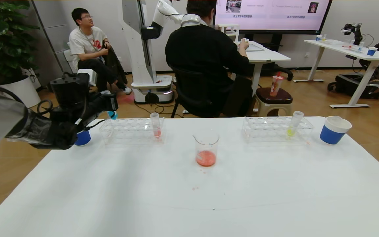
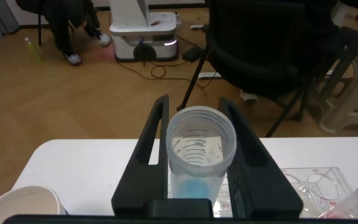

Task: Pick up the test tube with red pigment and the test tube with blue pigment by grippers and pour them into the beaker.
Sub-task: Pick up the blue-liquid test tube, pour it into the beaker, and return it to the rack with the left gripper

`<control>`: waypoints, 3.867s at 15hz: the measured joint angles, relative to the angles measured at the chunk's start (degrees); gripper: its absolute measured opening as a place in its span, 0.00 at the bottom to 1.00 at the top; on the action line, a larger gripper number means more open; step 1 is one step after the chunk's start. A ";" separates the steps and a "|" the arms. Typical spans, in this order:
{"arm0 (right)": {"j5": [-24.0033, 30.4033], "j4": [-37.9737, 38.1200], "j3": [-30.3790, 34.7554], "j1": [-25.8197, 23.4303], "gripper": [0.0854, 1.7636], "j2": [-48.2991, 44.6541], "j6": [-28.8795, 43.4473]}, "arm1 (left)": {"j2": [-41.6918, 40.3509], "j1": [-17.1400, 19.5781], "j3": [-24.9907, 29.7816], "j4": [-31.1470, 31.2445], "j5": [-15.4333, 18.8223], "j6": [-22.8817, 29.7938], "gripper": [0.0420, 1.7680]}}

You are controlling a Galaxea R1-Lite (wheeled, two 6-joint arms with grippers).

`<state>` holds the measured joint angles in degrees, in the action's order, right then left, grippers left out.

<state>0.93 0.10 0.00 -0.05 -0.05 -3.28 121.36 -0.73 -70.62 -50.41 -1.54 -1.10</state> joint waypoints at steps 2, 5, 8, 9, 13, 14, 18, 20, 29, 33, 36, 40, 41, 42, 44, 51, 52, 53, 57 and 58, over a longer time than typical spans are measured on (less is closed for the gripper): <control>0.00 0.00 0.00 0.00 0.98 0.00 -0.02 | -2.56 -0.48 -1.12 2.29 0.55 0.09 0.29; 0.01 0.00 0.00 0.00 0.98 0.00 0.00 | -4.62 -2.60 -1.87 4.35 1.27 0.09 0.29; 0.01 0.00 0.00 0.00 0.98 0.00 0.00 | -5.21 -7.14 -3.47 4.61 7.70 0.16 0.29; 0.01 0.00 0.00 0.00 0.98 0.00 0.00 | -5.27 -8.94 -4.00 4.74 10.08 0.00 0.29; 0.01 0.00 0.00 0.00 0.98 0.00 0.00 | -4.99 -15.93 -4.68 4.66 18.07 -3.72 0.29; 0.01 0.00 0.00 0.00 0.98 0.00 -0.02 | -4.82 -17.59 -4.96 4.61 19.25 -4.44 0.29; 0.01 0.00 0.00 0.00 0.98 0.00 0.00 | -2.43 -21.02 -7.02 2.17 21.76 -14.82 0.29; 0.01 0.00 -0.02 0.00 0.98 0.00 0.00 | -0.99 -22.20 -7.35 1.22 21.65 -20.50 0.29; 0.01 0.00 0.00 0.02 0.98 0.00 0.00 | 8.50 -25.02 -12.09 -5.92 27.82 -40.16 0.29; 0.01 0.00 0.00 0.02 0.98 0.00 0.00 | 13.73 -25.04 -18.16 -10.81 34.55 -45.70 0.29; 0.01 0.00 0.00 0.02 0.98 0.00 -0.02 | 16.60 -24.71 -20.70 -13.59 37.69 -49.40 0.29; 0.01 0.00 0.00 0.02 0.98 0.00 0.00 | 18.60 -24.34 -20.81 -14.36 42.37 -56.39 0.29; 0.01 0.00 0.00 0.02 0.98 0.00 0.00 | 18.81 -24.21 -20.64 -14.36 43.53 -58.05 0.29; 0.01 0.00 0.00 0.02 0.98 0.00 0.00 | 18.99 -24.13 -20.50 -14.34 44.58 -59.70 0.29; 0.01 0.00 0.00 0.02 0.98 0.00 -0.02 | 19.21 -23.88 -20.39 -14.01 46.29 -62.79 0.29; 0.01 0.00 0.00 0.05 0.98 0.00 0.00 | 21.11 -23.03 -21.60 -14.17 47.70 -70.05 0.29; 0.01 0.00 0.00 0.02 0.98 0.00 0.00 | 21.28 -22.99 -21.63 -14.17 47.70 -70.56 0.29; 0.01 0.00 0.00 0.02 0.98 0.00 0.00 | 21.44 -22.92 -21.71 -14.17 47.70 -71.06 0.29; 0.01 0.00 0.00 0.02 0.98 0.00 0.00 | 22.55 -23.27 -24.17 -14.14 48.45 -73.07 0.29; 0.01 0.00 0.00 0.02 0.98 0.00 0.00 | 22.88 -23.41 -24.92 -14.12 48.77 -73.59 0.29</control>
<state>0.94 0.10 0.00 -0.02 -0.05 -3.28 144.24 -24.14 -95.54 -64.52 47.24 -74.69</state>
